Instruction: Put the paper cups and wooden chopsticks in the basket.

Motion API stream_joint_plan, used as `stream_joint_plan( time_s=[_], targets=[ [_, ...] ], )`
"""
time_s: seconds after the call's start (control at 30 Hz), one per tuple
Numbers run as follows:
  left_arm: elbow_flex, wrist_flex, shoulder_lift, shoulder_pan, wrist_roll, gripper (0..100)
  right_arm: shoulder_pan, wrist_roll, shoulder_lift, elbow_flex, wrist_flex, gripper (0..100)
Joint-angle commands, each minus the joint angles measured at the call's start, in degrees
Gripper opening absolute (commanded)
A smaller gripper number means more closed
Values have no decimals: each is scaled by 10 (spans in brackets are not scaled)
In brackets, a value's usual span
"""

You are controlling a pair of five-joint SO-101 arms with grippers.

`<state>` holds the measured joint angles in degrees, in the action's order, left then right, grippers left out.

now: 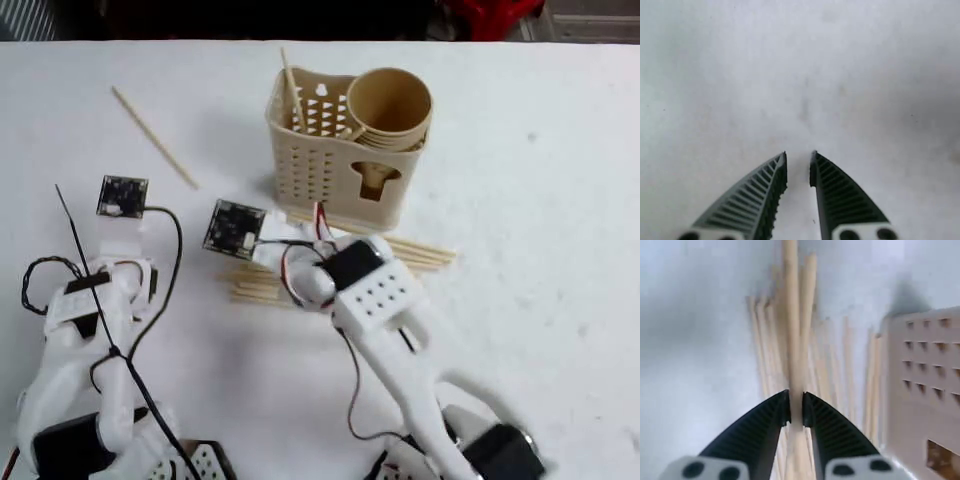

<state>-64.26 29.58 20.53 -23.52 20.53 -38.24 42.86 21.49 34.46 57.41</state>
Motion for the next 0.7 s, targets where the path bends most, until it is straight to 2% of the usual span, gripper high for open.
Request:
stream_joint_plan(
  time_s=[0.0, 0.13, 0.37, 0.67],
  targets=[
    [1, -13, 14, 15, 7, 98, 9, -24, 87, -29, 3, 16],
    [1, -13, 14, 15, 7, 98, 21, -32, 109, -30, 0, 16],
    [1, -13, 14, 15, 7, 98, 65, -111, 116, -91, -18, 16],
    [1, -13, 14, 15, 7, 98, 49, -169, 115, -226, -18, 16]
  ],
)
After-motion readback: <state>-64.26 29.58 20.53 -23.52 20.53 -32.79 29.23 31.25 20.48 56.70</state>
